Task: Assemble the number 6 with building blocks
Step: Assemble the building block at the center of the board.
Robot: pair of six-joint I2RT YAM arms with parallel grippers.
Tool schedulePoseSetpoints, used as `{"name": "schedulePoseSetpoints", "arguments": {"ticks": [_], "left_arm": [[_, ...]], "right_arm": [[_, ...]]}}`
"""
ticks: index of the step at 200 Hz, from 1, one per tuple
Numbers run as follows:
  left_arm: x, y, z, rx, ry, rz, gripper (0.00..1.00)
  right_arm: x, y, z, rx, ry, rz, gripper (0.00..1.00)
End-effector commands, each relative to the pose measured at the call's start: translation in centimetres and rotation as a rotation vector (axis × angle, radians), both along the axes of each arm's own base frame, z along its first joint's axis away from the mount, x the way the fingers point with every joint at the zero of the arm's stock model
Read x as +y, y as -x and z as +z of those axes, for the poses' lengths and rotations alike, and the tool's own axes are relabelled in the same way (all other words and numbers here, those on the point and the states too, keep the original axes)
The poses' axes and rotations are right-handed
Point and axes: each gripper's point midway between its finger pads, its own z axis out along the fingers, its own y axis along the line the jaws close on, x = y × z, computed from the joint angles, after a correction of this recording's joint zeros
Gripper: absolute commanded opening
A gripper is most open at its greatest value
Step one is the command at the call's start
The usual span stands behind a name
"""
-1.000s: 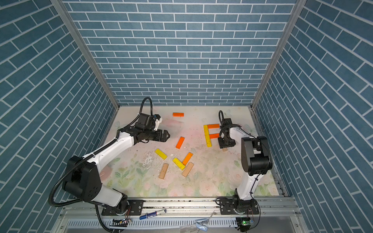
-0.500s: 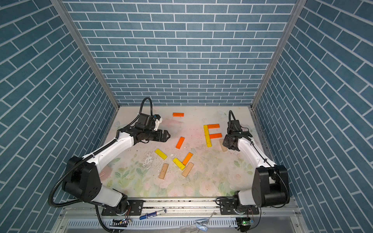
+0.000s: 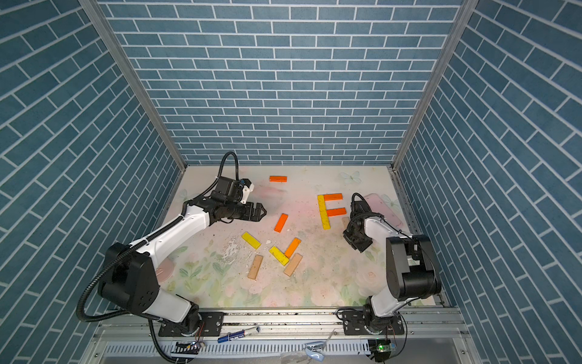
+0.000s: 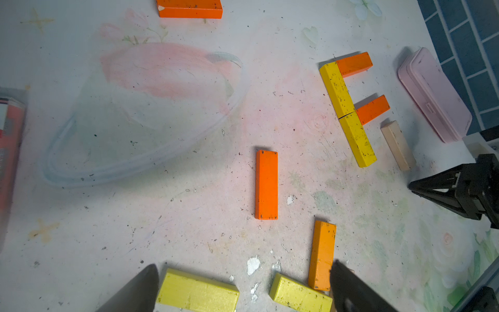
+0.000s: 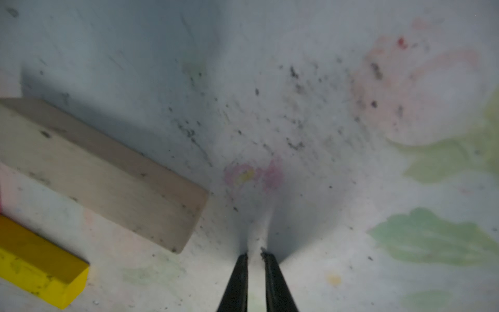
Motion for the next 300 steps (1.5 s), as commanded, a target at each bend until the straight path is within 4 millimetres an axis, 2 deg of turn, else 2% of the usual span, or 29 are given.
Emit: {"name": "schedulePoseSetpoints", "arguments": {"ticks": [1, 76, 152, 245, 300], "left_arm": [[-0.3, -0.2, 0.0, 0.007, -0.006, -0.004, 0.99], [-0.3, -0.2, -0.2, 0.011, -0.005, -0.003, 0.99], [-0.4, -0.2, -0.3, 0.013, -0.010, -0.007, 0.99], [-0.4, -0.3, -0.7, 0.021, -0.014, -0.006, 0.99], [-0.4, -0.2, -0.7, 0.021, -0.013, -0.007, 0.99]], "right_arm": [[-0.6, -0.1, -0.3, 0.000, -0.014, -0.112, 0.15], [-2.1, 0.5, -1.0, 0.018, -0.017, -0.201, 0.18], [-1.6, -0.4, -1.6, 0.012, -0.049, -0.225, 0.26], [-1.0, -0.4, -2.4, 0.030, -0.077, -0.216, 0.33], [-1.0, -0.7, -2.1, 0.022, -0.078, -0.217, 0.35]]}}
